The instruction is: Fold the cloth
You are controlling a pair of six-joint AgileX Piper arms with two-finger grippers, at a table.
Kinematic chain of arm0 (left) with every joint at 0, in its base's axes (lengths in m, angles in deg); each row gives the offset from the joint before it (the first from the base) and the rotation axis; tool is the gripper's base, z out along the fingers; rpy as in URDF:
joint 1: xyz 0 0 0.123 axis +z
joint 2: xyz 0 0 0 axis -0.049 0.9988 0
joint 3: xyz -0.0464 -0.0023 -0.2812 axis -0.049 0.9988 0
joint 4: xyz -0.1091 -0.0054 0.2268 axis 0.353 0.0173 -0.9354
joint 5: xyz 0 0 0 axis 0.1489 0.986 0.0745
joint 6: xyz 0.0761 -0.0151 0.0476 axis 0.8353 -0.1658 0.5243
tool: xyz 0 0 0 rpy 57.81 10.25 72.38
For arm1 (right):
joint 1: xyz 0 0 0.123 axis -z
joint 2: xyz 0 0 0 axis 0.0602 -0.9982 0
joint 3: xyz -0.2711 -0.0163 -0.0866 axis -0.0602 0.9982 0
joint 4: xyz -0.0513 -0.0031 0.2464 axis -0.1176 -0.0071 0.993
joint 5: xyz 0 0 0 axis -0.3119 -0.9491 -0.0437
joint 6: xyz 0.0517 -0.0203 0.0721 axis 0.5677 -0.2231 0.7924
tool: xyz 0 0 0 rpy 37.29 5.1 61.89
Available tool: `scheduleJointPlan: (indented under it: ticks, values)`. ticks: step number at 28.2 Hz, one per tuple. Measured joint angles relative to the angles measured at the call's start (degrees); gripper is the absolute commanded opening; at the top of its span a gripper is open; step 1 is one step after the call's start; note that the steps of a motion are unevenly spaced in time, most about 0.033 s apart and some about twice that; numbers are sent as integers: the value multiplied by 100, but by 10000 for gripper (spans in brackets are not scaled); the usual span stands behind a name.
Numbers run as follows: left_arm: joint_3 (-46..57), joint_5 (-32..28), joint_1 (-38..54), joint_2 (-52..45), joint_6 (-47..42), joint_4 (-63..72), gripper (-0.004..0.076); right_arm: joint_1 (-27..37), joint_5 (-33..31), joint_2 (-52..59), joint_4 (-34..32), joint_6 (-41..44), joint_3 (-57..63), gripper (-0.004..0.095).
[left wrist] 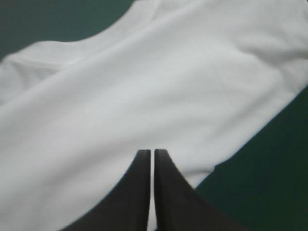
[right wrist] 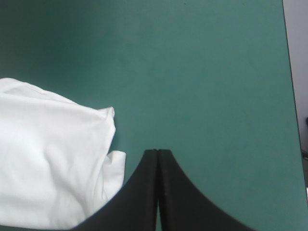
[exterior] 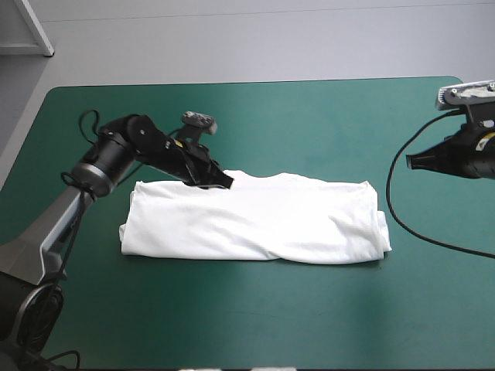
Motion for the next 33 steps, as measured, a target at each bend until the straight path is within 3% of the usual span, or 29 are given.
scheduleJointPlan:
  ticks: [10, 15, 18, 19, 23, 25, 27, 30, 33]
  values:
    - [1405, -1432, -646, 159, 0, 36, 19, 402, 93, 350, 7, -54, 1006, -17]
    - [1609, -1777, -665, 605, 16, 91, 19, 425, 354, 367, 123, -10, 1391, -1]
    - [1593, -1902, -699, 824, 82, 179, 19, 425, 438, 367, 233, 26, 1567, 104]
    - [1573, -1938, -719, 848, 97, 203, 19, 425, 443, 367, 265, 48, 1604, 183]
    - [1527, -1971, -755, 937, 137, 287, 19, 430, 450, 320, 674, -2, 1638, 675]
    - [1527, -1972, -755, 939, 144, 301, 19, 430, 464, 227, 998, -126, 1638, 815]
    - [1527, -1972, -755, 939, 144, 301, 19, 430, 466, 80, 1287, -266, 1638, 823]
    - [1527, -1972, -755, 943, 144, 301, 19, 430, 466, -191, 1434, -372, 1638, 727]
    - [1527, -1972, -755, 943, 144, 301, 19, 430, 472, -717, 1623, -659, 1657, 720]
